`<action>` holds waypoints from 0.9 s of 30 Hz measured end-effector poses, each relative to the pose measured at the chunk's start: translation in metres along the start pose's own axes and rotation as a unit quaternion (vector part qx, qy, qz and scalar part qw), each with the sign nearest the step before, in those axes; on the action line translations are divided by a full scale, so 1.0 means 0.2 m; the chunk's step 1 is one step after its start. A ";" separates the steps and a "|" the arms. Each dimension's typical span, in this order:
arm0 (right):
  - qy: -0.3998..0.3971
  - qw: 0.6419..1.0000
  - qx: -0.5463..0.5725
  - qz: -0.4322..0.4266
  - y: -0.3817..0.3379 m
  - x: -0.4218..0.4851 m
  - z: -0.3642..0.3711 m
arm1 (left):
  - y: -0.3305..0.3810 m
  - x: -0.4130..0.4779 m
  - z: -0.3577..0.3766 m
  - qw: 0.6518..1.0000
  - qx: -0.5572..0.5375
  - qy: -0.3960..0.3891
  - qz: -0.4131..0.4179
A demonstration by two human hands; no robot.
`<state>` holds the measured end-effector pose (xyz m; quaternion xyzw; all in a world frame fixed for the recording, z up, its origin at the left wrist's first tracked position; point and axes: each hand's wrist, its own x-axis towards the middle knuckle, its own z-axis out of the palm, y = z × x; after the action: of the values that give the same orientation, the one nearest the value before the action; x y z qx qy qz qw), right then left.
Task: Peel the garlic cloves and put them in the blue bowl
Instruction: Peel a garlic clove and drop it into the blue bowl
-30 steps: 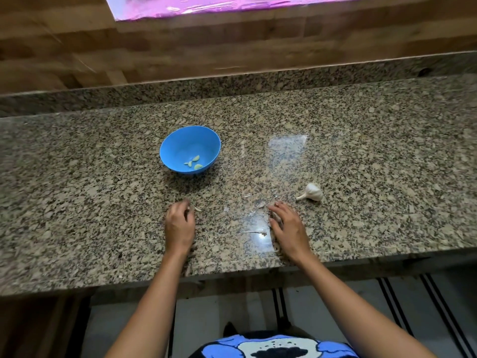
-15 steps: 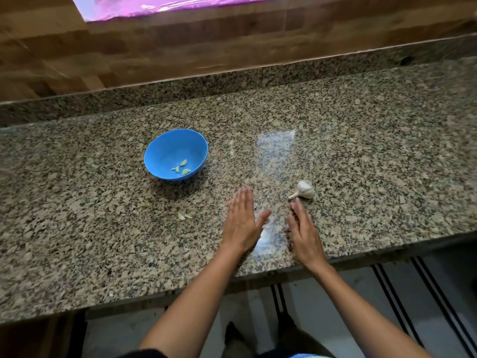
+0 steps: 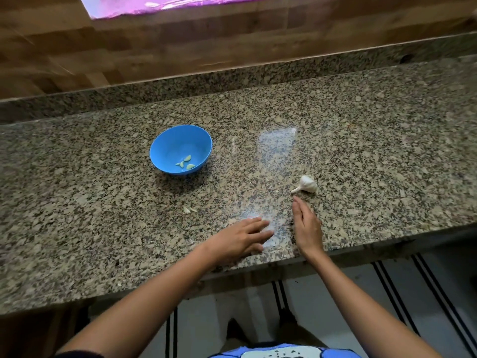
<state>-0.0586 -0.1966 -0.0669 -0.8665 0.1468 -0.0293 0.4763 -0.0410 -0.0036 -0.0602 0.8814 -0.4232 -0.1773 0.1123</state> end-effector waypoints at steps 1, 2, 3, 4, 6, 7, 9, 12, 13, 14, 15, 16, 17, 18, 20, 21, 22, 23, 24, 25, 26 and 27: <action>0.007 1.000 0.016 0.001 -0.03 -0.01 0.01 | -0.01 -0.04 0.00 1.000 0.003 -0.007 0.001; 0.009 0.999 0.030 -0.001 -0.05 -0.02 0.03 | -0.03 -0.07 0.01 1.000 0.000 -0.012 0.001; 0.006 0.999 0.044 -0.006 -0.07 -0.03 0.04 | -0.05 -0.10 0.01 1.000 -0.008 -0.012 -0.001; 0.003 0.998 0.060 -0.010 -0.10 -0.04 0.05 | -0.06 -0.14 0.02 1.000 -0.015 -0.002 -0.001; 0.006 0.993 0.115 0.002 -0.13 -0.06 0.08 | -0.08 -0.21 0.04 0.999 -0.033 0.040 -0.004; 0.010 0.987 0.156 0.023 -0.15 -0.06 0.09 | -0.08 -0.24 0.05 0.997 -0.032 0.067 -0.007; 0.008 0.965 0.248 0.085 -0.18 -0.06 0.11 | -0.09 -0.29 0.09 0.993 -0.006 0.122 -0.009; -0.029 0.917 0.355 0.178 -0.21 -0.07 0.11 | -0.11 -0.28 0.15 0.980 0.019 0.199 -0.011; -0.054 0.898 0.385 0.204 -0.23 -0.08 0.11 | -0.10 -0.26 0.14 0.972 0.006 0.229 -0.042; -0.083 0.879 0.412 0.226 -0.24 -0.08 0.11 | -0.08 -0.22 0.12 0.957 -0.040 0.269 -0.099; -0.112 0.860 0.434 0.245 -0.26 -0.09 0.12 | -0.05 -0.18 0.09 0.927 -0.114 0.314 -0.173; -0.139 0.841 0.451 0.265 -0.28 -0.10 0.13 | -0.01 -0.13 0.05 0.883 -0.191 0.357 -0.238; -0.164 0.821 0.465 0.287 -0.29 -0.10 0.14 | 0.04 -0.08 0.01 0.841 -0.252 0.393 -0.274; -0.183 0.797 0.485 0.310 -0.31 -0.10 0.15 | 0.09 -0.04 -0.03 0.816 -0.289 0.413 -0.284; -0.184 0.733 0.547 0.359 -0.34 -0.10 0.16 | 0.19 0.03 -0.09 0.825 -0.296 0.408 -0.257; -0.172 0.693 0.588 0.381 -0.35 -0.10 0.16 | 0.23 0.05 -0.11 0.845 -0.273 0.393 -0.237; -0.159 0.656 0.624 0.393 -0.36 -0.09 0.16 | 0.26 0.06 -0.11 0.866 -0.248 0.372 -0.224; -0.150 0.632 0.648 0.397 -0.36 -0.08 0.16 | 0.29 0.07 -0.11 0.881 -0.228 0.352 -0.218; -0.146 0.620 0.660 0.399 -0.35 -0.07 0.17 | 0.30 0.07 -0.10 0.891 -0.217 0.335 -0.215; -0.143 0.612 0.666 0.401 -0.34 -0.06 0.17 | 0.31 0.07 -0.08 0.898 -0.210 0.323 -0.213; -0.143 0.605 0.670 0.405 -0.33 -0.05 0.17 | 0.31 0.06 -0.07 0.902 -0.208 0.317 -0.209; -0.141 0.600 0.668 0.416 -0.33 -0.05 0.17 | 0.31 0.04 -0.06 0.903 -0.202 0.321 -0.201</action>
<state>-0.0464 -0.1331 -0.0290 -0.1450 0.3614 0.2046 0.8981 -0.0744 -0.0471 -0.0288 0.9156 -0.1328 0.0149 0.3792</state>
